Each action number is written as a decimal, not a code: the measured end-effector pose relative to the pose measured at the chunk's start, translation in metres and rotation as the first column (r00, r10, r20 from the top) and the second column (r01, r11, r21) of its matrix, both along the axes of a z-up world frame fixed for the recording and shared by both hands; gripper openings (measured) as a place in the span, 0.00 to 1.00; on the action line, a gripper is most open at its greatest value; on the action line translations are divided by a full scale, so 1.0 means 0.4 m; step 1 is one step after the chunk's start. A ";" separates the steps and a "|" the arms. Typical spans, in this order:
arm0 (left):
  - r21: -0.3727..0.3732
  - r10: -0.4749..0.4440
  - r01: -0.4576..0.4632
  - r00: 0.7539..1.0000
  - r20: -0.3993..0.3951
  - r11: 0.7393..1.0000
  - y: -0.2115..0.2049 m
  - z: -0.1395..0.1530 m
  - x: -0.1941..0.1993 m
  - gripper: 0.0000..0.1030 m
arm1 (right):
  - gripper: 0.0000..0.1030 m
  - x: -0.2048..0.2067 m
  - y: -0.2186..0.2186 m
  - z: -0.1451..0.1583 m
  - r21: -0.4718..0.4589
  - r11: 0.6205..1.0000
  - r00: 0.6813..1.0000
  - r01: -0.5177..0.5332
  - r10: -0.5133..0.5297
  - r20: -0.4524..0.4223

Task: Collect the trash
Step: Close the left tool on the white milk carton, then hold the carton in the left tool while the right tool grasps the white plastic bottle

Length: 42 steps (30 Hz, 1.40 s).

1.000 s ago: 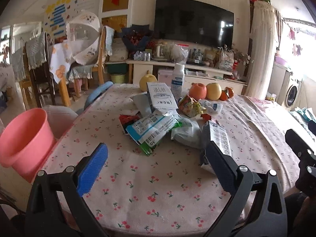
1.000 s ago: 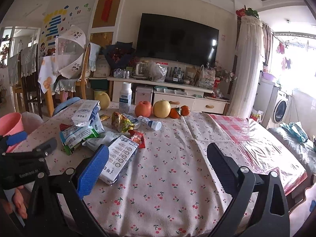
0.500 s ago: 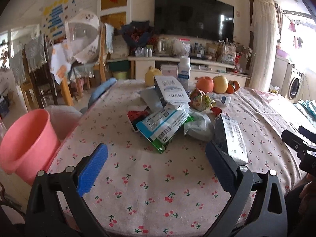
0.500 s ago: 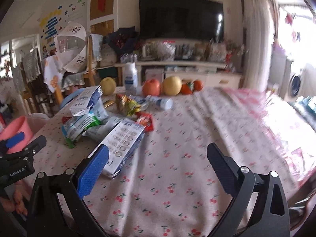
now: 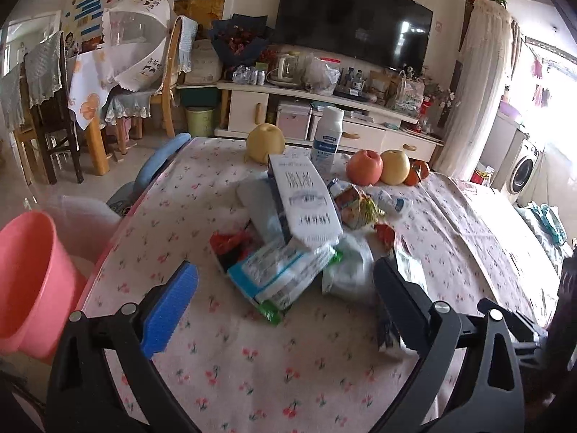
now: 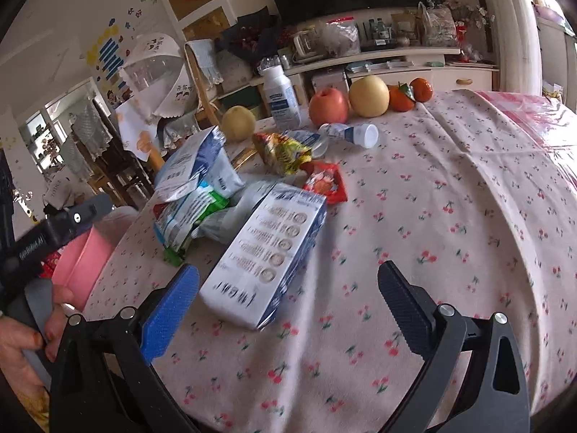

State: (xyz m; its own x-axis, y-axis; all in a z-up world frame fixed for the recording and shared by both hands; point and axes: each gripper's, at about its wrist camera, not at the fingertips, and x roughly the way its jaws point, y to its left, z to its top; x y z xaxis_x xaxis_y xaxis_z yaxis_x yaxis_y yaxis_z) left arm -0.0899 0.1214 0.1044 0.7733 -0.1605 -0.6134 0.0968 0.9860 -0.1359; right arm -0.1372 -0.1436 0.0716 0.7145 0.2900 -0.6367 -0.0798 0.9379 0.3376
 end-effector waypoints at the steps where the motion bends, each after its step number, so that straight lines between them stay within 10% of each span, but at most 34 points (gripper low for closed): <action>1: -0.001 0.005 -0.005 1.000 -0.009 1.000 -0.003 0.002 0.014 0.95 | 0.95 0.008 -0.012 -0.003 0.011 1.000 1.000 0.009 -0.009 -0.007; 12: 0.060 0.045 -0.038 0.994 -0.103 0.997 -0.086 0.015 0.190 0.93 | 0.95 0.191 -0.174 -0.018 0.070 0.990 0.992 0.123 -0.121 -0.038; 24: 0.220 0.118 -0.080 0.979 -0.167 0.972 -0.136 -0.023 0.310 0.79 | 0.83 0.454 -0.190 -0.028 -0.001 1.000 1.000 -0.006 0.006 -0.011; 39: 0.190 0.143 -0.108 0.973 -0.182 0.976 -0.129 -0.050 0.336 0.56 | 0.87 0.628 -0.124 -0.091 -0.114 0.979 0.984 -0.172 0.164 -0.073; 42: 0.172 0.136 -0.105 0.974 -0.180 0.979 -0.124 -0.046 0.327 0.56 | 0.73 0.628 -0.103 -0.098 -0.148 0.970 0.980 -0.193 0.182 -0.086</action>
State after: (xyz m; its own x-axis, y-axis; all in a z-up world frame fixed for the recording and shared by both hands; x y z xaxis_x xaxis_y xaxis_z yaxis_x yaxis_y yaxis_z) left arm 0.0411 0.0716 0.0858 0.6478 0.0392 -0.7608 -0.0361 0.9991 0.0208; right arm 0.1142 -0.1849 0.0325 0.6080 0.3084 -0.7316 -0.2405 0.9497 0.2004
